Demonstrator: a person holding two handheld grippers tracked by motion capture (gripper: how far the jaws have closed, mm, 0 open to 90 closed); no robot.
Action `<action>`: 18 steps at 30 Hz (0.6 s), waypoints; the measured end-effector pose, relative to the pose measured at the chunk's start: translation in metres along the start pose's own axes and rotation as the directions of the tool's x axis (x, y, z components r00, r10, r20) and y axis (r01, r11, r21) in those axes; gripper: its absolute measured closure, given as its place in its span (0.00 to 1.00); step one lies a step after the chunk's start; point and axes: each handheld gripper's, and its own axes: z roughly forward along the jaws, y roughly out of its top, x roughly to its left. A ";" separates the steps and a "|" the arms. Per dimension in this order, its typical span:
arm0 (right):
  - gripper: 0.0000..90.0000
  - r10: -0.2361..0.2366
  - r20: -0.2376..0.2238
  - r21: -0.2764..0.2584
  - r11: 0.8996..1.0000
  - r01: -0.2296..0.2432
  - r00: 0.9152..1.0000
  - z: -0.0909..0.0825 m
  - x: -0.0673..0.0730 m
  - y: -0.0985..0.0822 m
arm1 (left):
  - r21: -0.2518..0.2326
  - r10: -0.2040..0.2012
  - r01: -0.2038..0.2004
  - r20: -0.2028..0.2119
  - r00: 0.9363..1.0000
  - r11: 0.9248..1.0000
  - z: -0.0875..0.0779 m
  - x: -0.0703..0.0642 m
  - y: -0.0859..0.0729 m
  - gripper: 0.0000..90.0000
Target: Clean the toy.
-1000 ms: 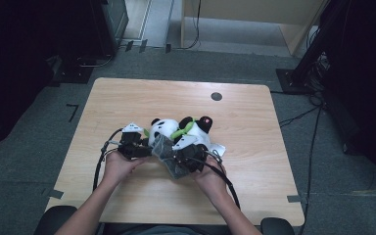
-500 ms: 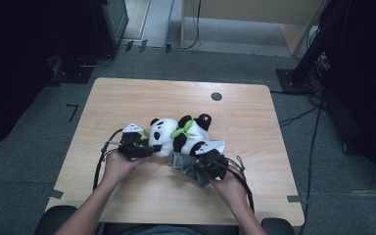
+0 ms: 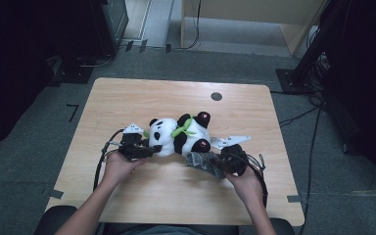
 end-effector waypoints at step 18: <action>0.89 0.165 0.067 -0.220 0.965 -0.147 0.984 -0.058 -0.043 0.015 | -0.003 0.010 -0.010 -0.003 1.000 1.000 0.000 -0.001 -0.002 0.53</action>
